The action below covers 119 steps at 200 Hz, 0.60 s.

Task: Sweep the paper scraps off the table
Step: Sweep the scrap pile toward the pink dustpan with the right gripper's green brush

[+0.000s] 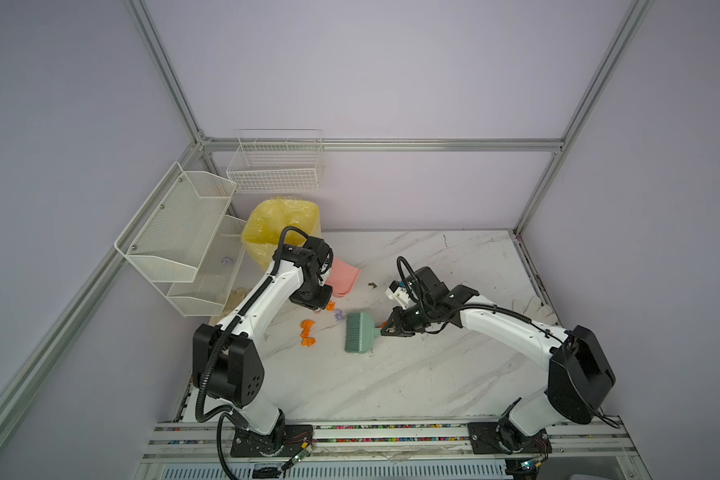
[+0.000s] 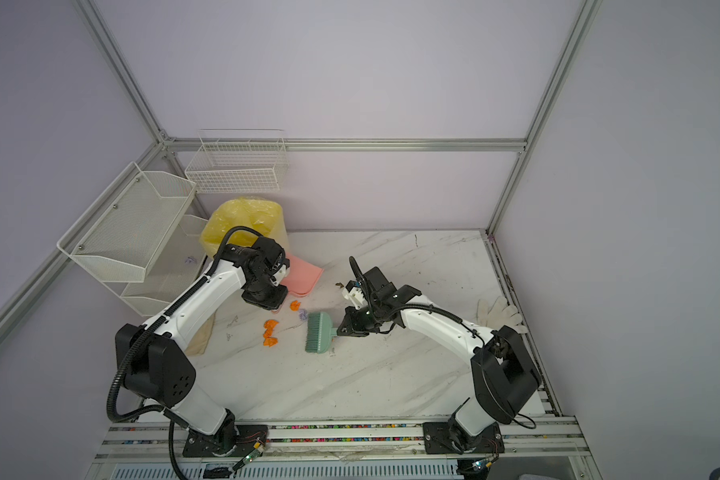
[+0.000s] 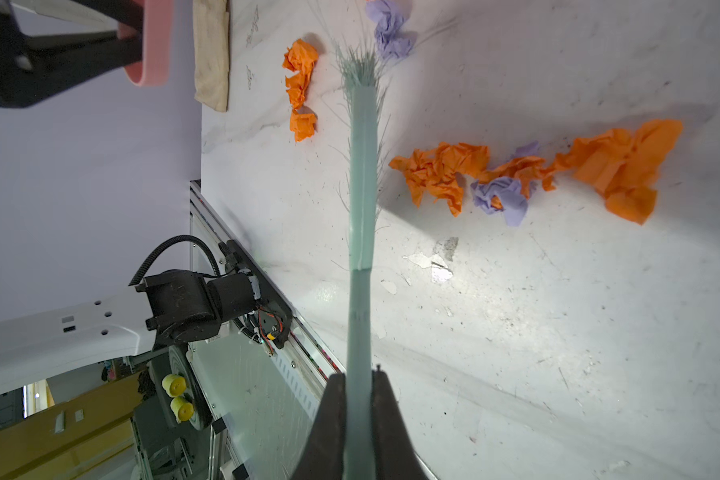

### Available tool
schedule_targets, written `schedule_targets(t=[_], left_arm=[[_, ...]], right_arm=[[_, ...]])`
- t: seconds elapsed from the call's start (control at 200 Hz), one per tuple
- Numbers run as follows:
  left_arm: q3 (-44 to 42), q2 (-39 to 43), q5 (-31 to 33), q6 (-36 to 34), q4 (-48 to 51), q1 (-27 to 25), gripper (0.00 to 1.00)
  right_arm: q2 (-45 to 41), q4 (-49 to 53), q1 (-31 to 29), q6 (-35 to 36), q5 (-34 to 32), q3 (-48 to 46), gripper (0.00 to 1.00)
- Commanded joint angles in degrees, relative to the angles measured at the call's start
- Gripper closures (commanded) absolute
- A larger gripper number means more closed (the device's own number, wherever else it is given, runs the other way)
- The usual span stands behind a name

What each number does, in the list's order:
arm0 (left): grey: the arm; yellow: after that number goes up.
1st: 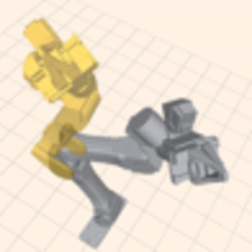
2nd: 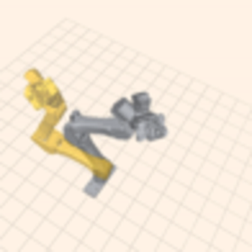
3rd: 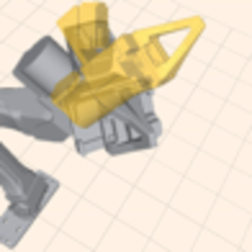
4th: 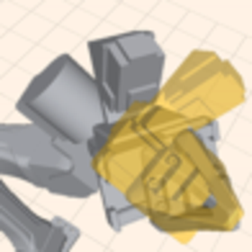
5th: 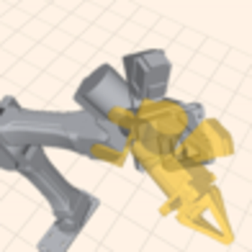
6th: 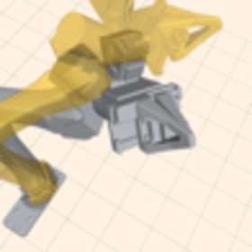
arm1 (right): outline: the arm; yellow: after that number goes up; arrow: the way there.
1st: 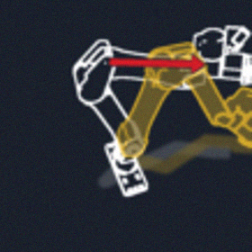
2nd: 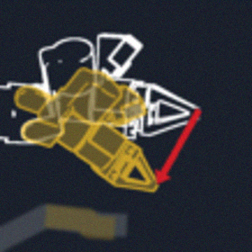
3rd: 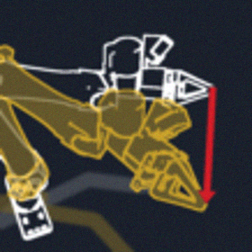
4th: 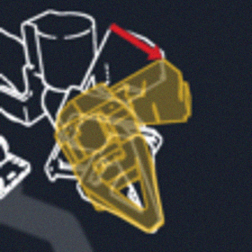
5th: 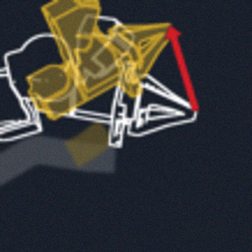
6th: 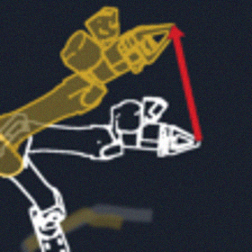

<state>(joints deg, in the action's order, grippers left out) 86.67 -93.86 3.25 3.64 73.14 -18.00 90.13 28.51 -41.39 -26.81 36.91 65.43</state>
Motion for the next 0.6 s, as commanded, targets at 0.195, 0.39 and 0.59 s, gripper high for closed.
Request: schedule_targets(t=[0.195,0.39,0.59], left_arm=[[0.3,1.1,-1.8,-0.3,-1.2,0.4,1.00],[-1.6,2.2,-3.2,-0.3,-1.8,0.4,1.00],[-3.2,3.0,-5.1,-0.6,-2.2,0.2,1.00]], right_arm=[[3.6,5.7,-0.4,2.2,-7.4,3.1,1.00],[4.4,8.0,0.0,1.8,-11.7,3.9,1.00],[2.7,11.1,4.3,3.9,-13.9,2.6,1.00]])
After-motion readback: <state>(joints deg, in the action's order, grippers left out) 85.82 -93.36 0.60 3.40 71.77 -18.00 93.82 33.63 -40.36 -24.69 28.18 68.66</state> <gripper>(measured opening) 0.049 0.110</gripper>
